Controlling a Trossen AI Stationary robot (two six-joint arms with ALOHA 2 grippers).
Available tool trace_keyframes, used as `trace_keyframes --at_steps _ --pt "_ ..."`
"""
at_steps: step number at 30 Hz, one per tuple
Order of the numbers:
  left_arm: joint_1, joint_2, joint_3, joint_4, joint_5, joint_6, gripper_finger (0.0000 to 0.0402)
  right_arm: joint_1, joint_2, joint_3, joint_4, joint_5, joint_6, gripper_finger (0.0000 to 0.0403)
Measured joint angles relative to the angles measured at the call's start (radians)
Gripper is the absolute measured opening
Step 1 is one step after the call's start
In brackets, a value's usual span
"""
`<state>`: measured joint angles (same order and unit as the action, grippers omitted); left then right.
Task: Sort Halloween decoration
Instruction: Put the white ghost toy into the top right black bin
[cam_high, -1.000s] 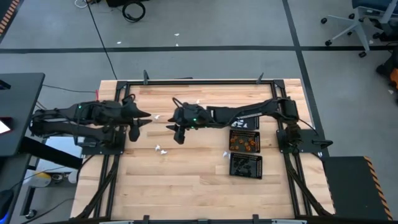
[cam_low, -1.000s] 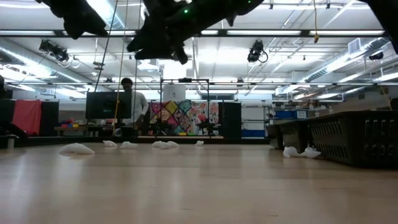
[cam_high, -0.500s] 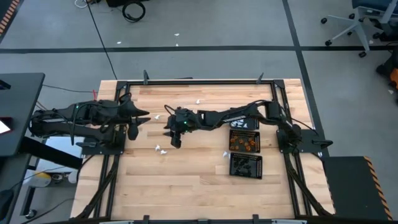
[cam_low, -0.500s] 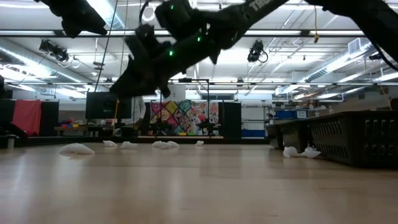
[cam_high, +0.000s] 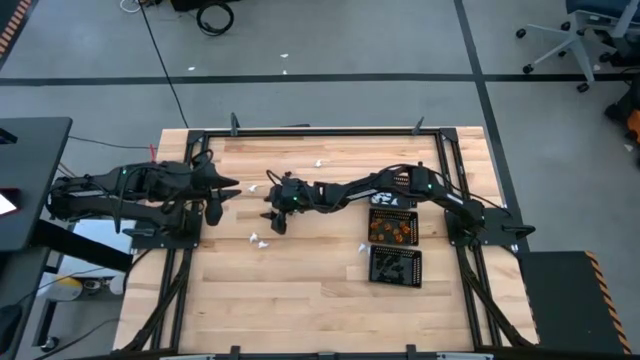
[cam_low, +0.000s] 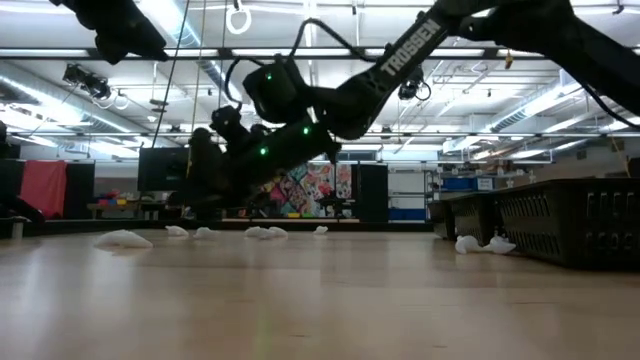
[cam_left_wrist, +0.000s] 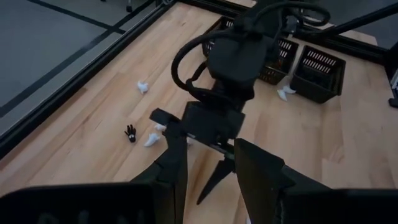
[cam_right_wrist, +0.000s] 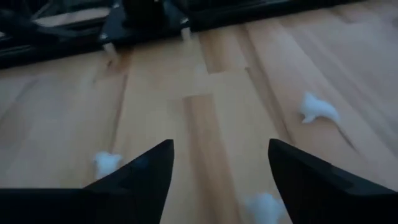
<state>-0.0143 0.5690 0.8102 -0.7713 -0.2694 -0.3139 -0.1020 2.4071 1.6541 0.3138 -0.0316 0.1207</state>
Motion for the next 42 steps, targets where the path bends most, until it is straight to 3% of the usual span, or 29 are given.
trace_keyframes --at_steps 7,15,20,31,36,42 --pt "0.000 0.000 0.000 -0.034 0.000 -0.040 0.0116 -0.026 0.029 -0.007 0.070 -0.003 -0.010 0.0268" --pt "0.000 0.000 0.000 -0.035 -0.005 -0.055 0.0116 -0.051 0.030 -0.106 0.212 -0.036 -0.033 0.0246" --pt "0.000 0.000 0.000 -0.034 -0.007 -0.072 0.0116 -0.050 0.030 -0.142 0.224 -0.049 -0.114 0.0243" --pt "0.000 0.000 0.000 -0.034 -0.010 -0.111 0.0116 -0.050 0.104 -0.127 0.328 -0.073 -0.069 0.0239" --pt "0.000 0.000 0.000 -0.034 -0.010 -0.117 0.0116 -0.046 0.106 -0.130 0.325 -0.062 -0.116 0.0212" --pt "0.000 0.000 0.000 -0.034 -0.010 -0.122 0.0116 -0.047 0.106 -0.131 0.317 -0.055 -0.121 0.0149"
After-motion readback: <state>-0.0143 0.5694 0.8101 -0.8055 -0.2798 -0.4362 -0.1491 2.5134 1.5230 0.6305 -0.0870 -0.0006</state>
